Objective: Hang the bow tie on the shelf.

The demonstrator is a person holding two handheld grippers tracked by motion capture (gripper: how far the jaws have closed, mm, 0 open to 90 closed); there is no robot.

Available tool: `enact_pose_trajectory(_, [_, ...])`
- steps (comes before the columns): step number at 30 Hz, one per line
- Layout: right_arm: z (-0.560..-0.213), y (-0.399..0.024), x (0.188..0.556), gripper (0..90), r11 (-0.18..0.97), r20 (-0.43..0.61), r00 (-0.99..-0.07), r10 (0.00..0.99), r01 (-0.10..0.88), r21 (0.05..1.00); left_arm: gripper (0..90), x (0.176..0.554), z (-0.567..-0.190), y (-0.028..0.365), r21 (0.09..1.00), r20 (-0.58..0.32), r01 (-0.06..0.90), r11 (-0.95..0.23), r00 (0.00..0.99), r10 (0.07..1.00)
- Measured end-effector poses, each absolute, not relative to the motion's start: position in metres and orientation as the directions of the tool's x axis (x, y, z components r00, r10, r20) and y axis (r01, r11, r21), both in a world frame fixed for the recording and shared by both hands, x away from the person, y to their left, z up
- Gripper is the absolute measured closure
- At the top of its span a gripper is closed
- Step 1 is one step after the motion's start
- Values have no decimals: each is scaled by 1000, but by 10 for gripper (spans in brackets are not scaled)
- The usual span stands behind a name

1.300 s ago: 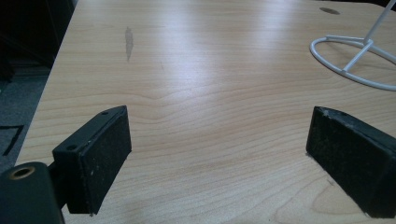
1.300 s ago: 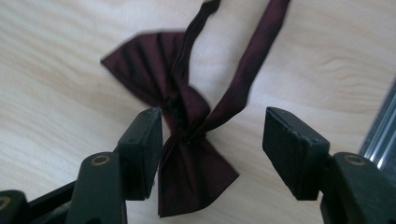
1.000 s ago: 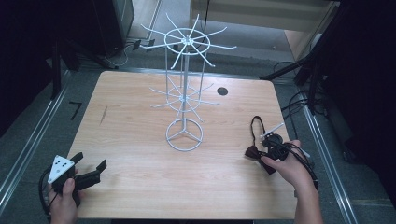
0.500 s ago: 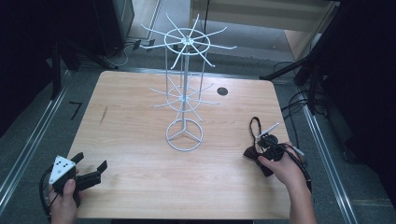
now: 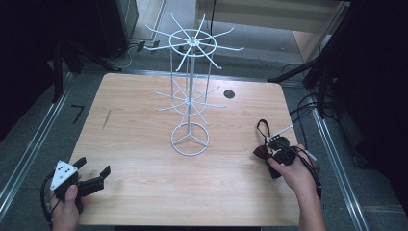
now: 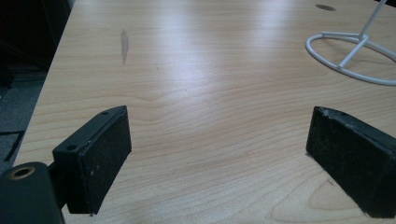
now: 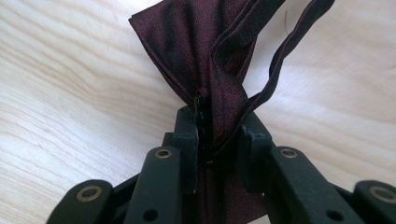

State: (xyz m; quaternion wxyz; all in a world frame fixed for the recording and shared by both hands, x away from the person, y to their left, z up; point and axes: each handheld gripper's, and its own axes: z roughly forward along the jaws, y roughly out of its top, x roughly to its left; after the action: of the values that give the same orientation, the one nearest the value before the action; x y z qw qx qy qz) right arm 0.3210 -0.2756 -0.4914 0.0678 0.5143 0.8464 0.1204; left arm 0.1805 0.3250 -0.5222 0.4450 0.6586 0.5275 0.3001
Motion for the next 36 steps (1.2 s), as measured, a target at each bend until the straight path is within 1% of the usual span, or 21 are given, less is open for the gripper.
enact_pose_trajectory(2, [-486, -275, 319, 739, 433, -3, -454, 891, 847, 309, 73, 180, -522, 325, 903, -74, 427, -47, 262, 962])
enact_pose_trajectory(3, [-486, -275, 319, 739, 433, -3, -454, 891, 847, 309, 72, 180, -522, 325, 903, -74, 427, -47, 262, 962])
enact_pose_trajectory(5, [-478, -276, 317, 739, 437, -35, -455, 890, 827, 354, 73, 180, -522, 325, 903, -73, 427, -48, 262, 962])
enact_pose_trajectory(6, [-478, -276, 317, 739, 437, -35, -455, 890, 827, 354, 73, 180, -522, 325, 903, -73, 427, -48, 262, 962])
enact_pose_trajectory(7, [-474, -276, 316, 739, 432, -55, -448, 892, 813, 390, 73, 180, -522, 325, 903, -73, 427, -48, 263, 962])
enact_pose_trajectory(8, [-474, -276, 316, 739, 432, -55, -448, 892, 813, 390, 73, 180, -522, 325, 903, -73, 427, -48, 263, 962])
enact_pose_trajectory(9, [-471, -275, 315, 739, 434, -77, -446, 892, 794, 426, 72, 181, -522, 325, 903, -74, 428, -48, 263, 962])
enact_pose_trajectory(10, [-471, -275, 315, 739, 434, -77, -446, 892, 794, 426, 73, 181, -522, 325, 903, -74, 428, -48, 263, 962])
enact_pose_trajectory(13, [-465, -274, 313, 739, 445, -112, -448, 887, 764, 468, 73, 180, -522, 325, 903, -73, 428, -49, 264, 962])
enact_pose_trajectory(14, [-462, -272, 311, 739, 446, -131, -444, 886, 743, 498, 73, 181, -522, 325, 903, -74, 428, -48, 264, 962])
enact_pose_trajectory(15, [-462, -272, 311, 739, 446, -131, -444, 886, 743, 498, 73, 181, -522, 325, 903, -74, 428, -48, 264, 962])
enact_pose_trajectory(16, [-458, -271, 309, 739, 454, -152, -446, 882, 719, 526, 73, 180, -522, 325, 903, -73, 427, -49, 264, 962])
enact_pose_trajectory(18, [-456, -270, 309, 739, 458, -161, -447, 880, 707, 539, 73, 180, -522, 325, 903, -73, 427, -48, 263, 962])
enact_pose_trajectory(20, [-451, -269, 306, 739, 458, -177, -444, 878, 673, 581, 73, 180, -522, 325, 903, -73, 427, -48, 263, 962])
enact_pose_trajectory(26, [-444, -265, 301, 739, 456, -208, -436, 876, 605, 652, 73, 181, -522, 325, 903, -73, 428, -49, 264, 962])
enact_pose_trajectory(27, [-444, -265, 301, 739, 456, -208, -436, 876, 605, 652, 73, 181, -522, 325, 903, -73, 428, -49, 264, 962])
enact_pose_trajectory(28, [-441, -263, 299, 739, 459, -218, -438, 872, 578, 674, 73, 180, -522, 325, 903, -73, 428, -49, 263, 962])
enact_pose_trajectory(36, [-435, -251, 292, 739, 460, -245, -436, 866, 500, 734, 73, 180, -522, 325, 903, -73, 428, -49, 263, 962])
